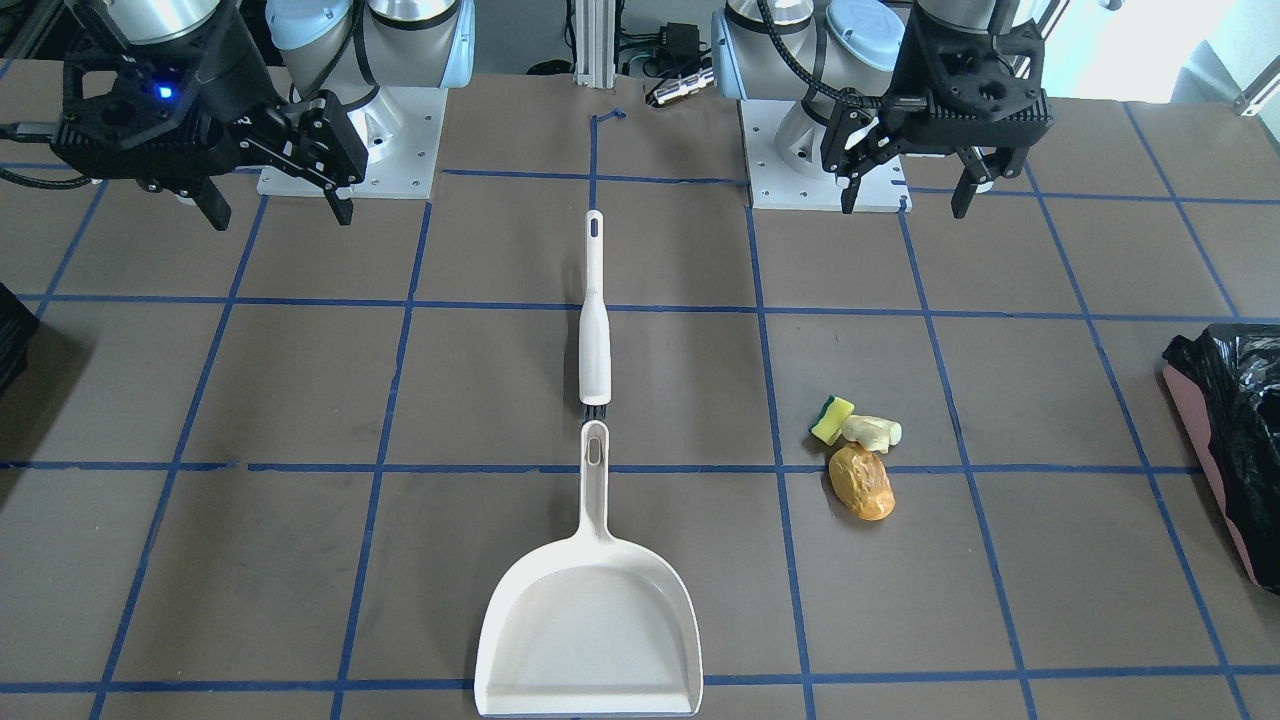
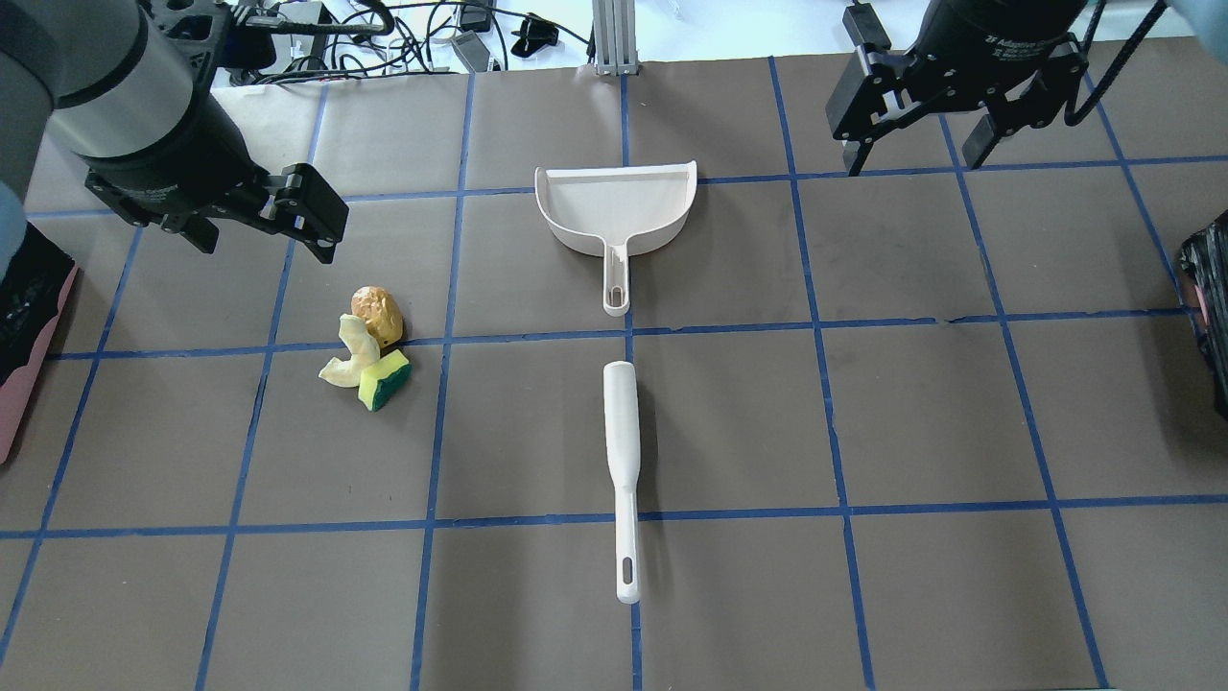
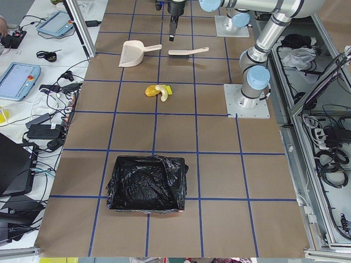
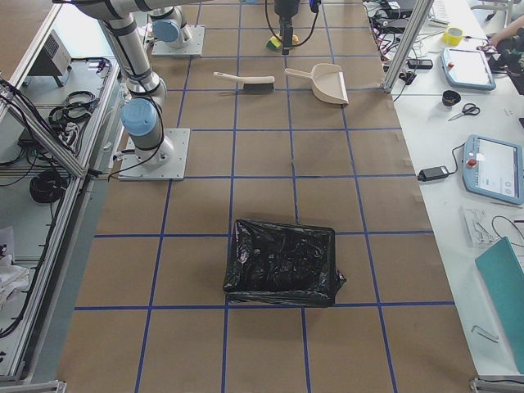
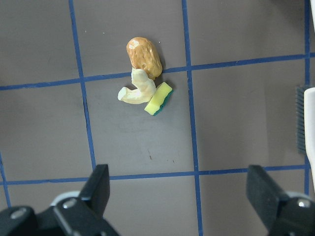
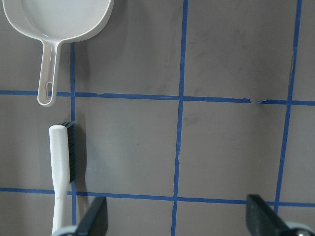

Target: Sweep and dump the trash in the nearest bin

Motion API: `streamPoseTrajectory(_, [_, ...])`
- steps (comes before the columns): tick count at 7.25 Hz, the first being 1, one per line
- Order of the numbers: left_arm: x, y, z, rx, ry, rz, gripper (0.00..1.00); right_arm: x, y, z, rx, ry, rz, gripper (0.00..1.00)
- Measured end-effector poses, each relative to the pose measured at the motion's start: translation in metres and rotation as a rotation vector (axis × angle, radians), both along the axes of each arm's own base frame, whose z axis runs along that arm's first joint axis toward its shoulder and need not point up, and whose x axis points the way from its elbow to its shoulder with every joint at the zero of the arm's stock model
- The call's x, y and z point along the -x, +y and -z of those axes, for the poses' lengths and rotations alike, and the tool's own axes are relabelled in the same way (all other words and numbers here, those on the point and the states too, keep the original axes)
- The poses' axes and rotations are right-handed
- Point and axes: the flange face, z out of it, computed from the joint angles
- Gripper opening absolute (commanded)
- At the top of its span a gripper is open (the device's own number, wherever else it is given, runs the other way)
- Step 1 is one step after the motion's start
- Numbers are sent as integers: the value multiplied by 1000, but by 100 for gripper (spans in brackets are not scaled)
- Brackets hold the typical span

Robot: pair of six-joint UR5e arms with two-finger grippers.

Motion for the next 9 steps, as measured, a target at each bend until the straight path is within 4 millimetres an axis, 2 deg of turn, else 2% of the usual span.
streamPoseTrajectory(9, [-2, -2, 9, -12, -6, -3, 100, -1, 4, 3, -10, 0, -3, 100])
